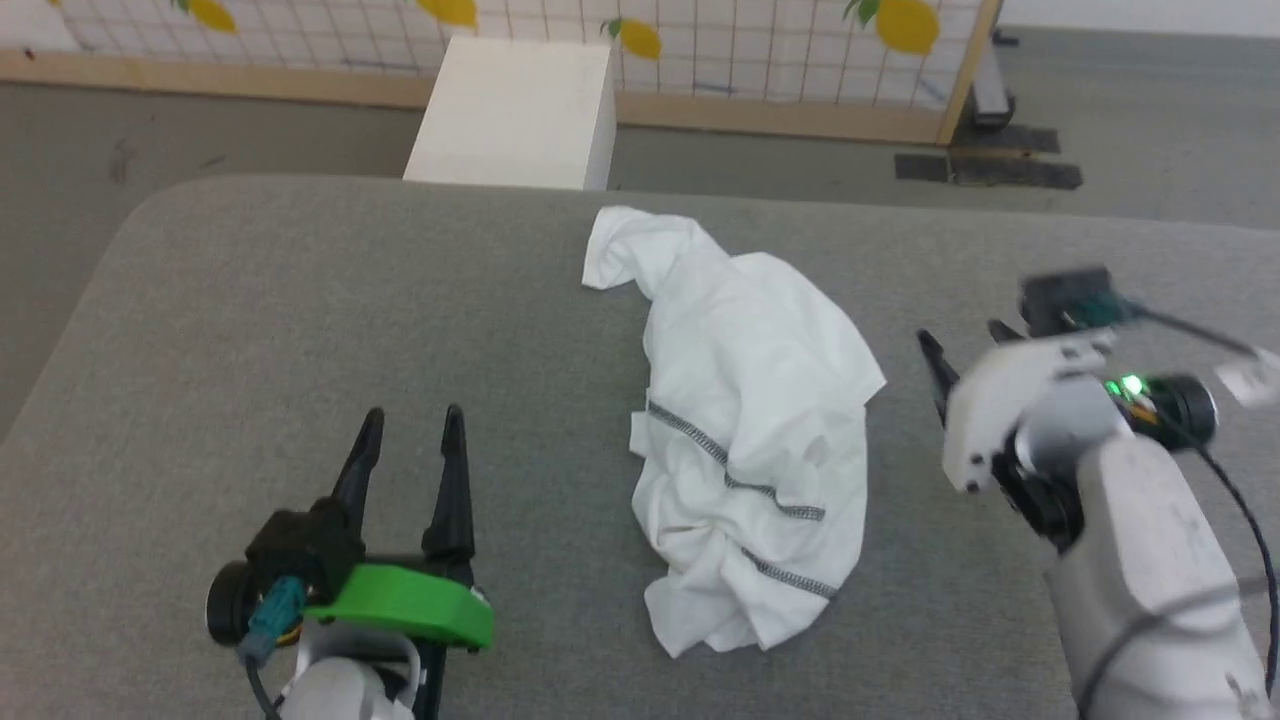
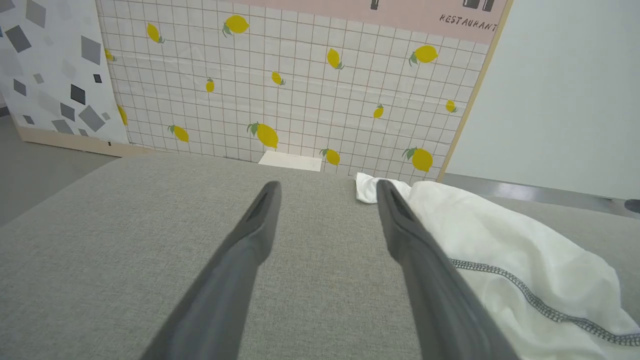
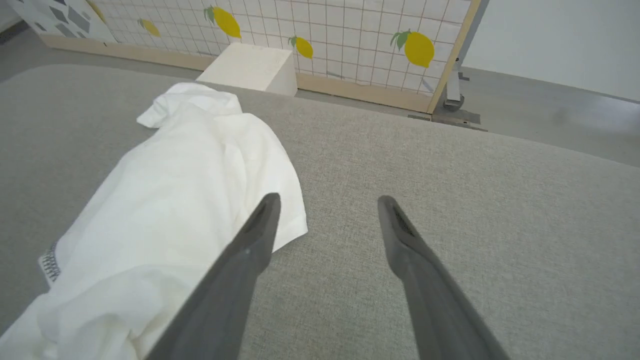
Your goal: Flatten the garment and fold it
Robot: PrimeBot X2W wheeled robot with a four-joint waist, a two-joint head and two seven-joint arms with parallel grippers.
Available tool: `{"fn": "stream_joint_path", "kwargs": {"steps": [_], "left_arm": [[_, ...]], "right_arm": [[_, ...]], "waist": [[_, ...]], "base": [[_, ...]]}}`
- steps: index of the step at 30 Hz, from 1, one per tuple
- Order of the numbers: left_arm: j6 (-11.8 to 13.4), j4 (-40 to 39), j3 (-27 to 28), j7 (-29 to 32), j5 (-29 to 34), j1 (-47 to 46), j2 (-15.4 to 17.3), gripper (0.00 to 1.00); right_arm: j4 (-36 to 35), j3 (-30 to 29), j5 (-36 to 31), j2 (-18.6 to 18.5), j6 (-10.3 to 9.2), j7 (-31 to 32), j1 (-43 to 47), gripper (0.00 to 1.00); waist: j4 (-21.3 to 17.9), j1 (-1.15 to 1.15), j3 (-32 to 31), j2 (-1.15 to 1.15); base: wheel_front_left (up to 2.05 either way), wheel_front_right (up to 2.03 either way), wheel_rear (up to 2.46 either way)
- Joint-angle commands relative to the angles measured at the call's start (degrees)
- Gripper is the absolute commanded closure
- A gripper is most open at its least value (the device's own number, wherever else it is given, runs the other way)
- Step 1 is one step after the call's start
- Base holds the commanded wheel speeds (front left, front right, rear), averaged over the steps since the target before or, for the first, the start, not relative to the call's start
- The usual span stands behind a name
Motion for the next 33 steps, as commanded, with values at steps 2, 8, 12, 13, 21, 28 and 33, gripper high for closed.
{"fn": "stream_joint_path", "kwargs": {"steps": [2, 8, 12, 13, 21, 28, 33], "left_arm": [[-1.1, -0.2, 0.1, -0.3, 0.8, -2.6, -0.8, 0.00], [-2.7, 0.2, 0.3, -0.3, 1.1, -5.4, -2.3, 0.00], [-3.5, 0.7, 0.2, -0.3, 1.1, -6.3, -2.8, 0.00], [-3.7, 1.0, 0.3, -0.3, 1.1, -6.4, -2.9, 0.00], [-4.3, 2.4, 1.2, -0.3, 1.1, -6.2, -3.2, 0.00], [-4.3, 2.1, 2.7, -0.3, 1.1, -4.8, -3.3, 0.00], [-3.9, 2.0, 2.8, -0.3, 0.8, -2.7, -3.3, 0.00]], "right_arm": [[4.5, 1.3, -3.2, 0.0, -0.09, 5.8, -5.3, 0.00], [14.1, 0.3, -11.8, -0.4, -0.09, 14.0, -14.7, 0.00], [18.8, 0.1, -15.0, -0.4, -0.09, 15.6, -16.7, 0.00], [19.8, 0.4, -14.9, -0.3, -0.09, 15.4, -16.8, 0.00], [23.3, -0.1, -10.0, -0.9, -0.09, 11.1, -18.0, 1.00], [14.1, -6.0, -2.1, -4.9, -0.09, 2.0, -15.0, 1.00], [0.4, -17.0, 0.7, -6.7, -0.09, 2.2, -3.6, 1.00]], "waist": [[4.8, 0.00, 5.7, 0.00], [8.9, 0.00, 10.4, 0.00], [10.3, 0.00, 12.1, 0.00], [10.5, 0.00, 12.2, 0.00], [8.2, 0.00, 10.0, 0.00], [3.9, 0.00, 5.0, 0.00], [1.2, 0.00, 1.9, 0.00]], "base": [[0.00, 0.00, 0.00], [0.00, 0.00, 0.00], [0.00, 0.00, 0.00], [0.00, 0.00, 0.00], [0.00, 0.00, 0.00], [0.00, 0.00, 0.00], [0.00, 0.00, 0.00]]}}
